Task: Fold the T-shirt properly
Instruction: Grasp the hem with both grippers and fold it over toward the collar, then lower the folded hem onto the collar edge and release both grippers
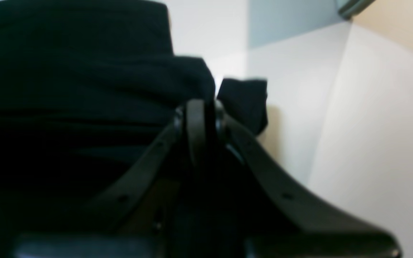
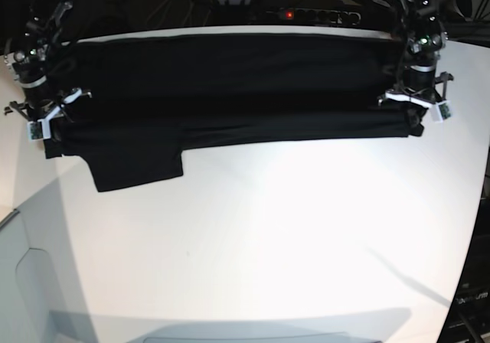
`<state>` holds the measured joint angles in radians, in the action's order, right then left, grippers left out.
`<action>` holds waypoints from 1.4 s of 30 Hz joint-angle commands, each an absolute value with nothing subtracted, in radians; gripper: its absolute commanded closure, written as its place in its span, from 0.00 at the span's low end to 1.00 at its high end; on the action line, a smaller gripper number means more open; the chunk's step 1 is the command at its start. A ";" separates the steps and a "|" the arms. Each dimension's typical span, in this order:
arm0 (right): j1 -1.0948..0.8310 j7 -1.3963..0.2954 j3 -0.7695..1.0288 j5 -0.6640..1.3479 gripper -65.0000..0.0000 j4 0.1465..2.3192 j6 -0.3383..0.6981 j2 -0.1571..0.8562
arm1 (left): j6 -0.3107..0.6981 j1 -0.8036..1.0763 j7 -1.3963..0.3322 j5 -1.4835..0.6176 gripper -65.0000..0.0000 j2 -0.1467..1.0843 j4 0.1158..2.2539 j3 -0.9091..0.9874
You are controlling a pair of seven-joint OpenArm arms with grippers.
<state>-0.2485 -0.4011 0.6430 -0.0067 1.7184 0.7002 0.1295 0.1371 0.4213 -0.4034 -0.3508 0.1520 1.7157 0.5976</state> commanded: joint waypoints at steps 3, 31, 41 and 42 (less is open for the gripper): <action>-0.269 -0.377 0.642 0.001 1.00 1.719 0.698 0.143 | 0.125 0.435 -0.380 -0.343 1.00 0.166 1.702 0.610; -0.263 -0.404 0.700 0.007 0.45 1.867 0.698 0.131 | 0.125 0.452 -0.384 -0.348 1.00 0.165 1.655 0.565; 0.019 -0.584 0.429 0.001 0.45 1.655 0.698 0.130 | 0.125 0.455 -0.384 -0.348 1.00 0.165 1.655 0.565; 0.048 -0.584 0.415 -0.001 0.45 1.604 0.698 0.130 | 0.125 0.456 -0.384 -0.348 1.00 0.165 1.655 0.565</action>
<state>0.0353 -0.6014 0.4114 -0.0097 1.5822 0.6994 0.1188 0.1280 0.4541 -0.4080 -0.3439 0.1535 1.6398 0.5606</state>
